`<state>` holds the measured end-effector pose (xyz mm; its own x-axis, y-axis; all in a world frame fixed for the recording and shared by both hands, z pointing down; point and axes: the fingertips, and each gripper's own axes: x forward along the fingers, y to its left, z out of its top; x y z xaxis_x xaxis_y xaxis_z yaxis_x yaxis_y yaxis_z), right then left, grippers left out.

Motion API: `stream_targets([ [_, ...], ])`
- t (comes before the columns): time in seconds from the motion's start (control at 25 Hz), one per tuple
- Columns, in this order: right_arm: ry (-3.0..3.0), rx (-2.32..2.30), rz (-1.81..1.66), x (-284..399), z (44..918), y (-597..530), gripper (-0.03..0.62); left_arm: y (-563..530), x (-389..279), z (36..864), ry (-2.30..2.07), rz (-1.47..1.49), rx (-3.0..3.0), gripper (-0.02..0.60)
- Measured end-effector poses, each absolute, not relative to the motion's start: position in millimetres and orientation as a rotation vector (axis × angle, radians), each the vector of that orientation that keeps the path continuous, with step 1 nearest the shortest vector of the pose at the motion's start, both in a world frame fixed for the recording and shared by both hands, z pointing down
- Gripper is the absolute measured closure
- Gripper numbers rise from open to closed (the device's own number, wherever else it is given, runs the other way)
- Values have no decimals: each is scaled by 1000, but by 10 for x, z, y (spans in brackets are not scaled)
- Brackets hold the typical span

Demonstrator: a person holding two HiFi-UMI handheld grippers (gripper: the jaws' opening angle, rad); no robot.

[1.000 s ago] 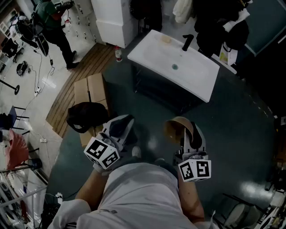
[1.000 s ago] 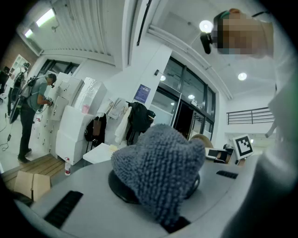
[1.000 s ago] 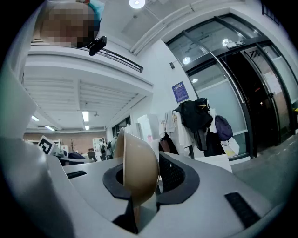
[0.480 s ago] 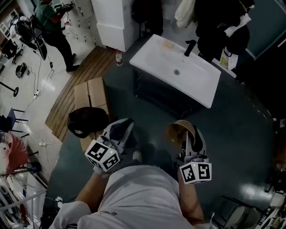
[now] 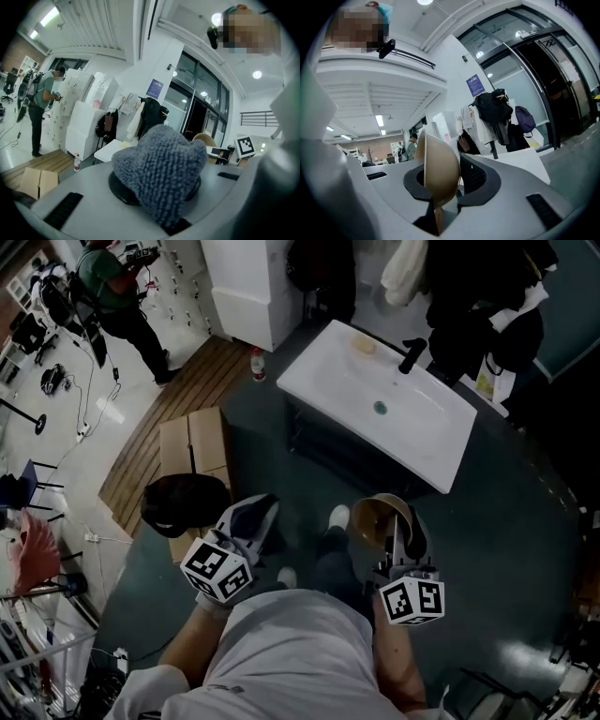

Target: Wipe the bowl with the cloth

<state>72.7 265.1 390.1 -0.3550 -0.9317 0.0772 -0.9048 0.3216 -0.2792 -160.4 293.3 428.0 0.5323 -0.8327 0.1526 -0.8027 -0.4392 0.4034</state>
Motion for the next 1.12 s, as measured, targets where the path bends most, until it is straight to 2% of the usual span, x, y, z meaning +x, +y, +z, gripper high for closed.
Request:
stream_targets([
  [0.6,2635,-1511,-484,710,3965,665,503,1220,-1595,4047,-1529,-197,2238,535],
  [1.12,2735,-1339,-788,614,4227,-318,503,112,-1262,3530,-1548,-258,2292,535],
])
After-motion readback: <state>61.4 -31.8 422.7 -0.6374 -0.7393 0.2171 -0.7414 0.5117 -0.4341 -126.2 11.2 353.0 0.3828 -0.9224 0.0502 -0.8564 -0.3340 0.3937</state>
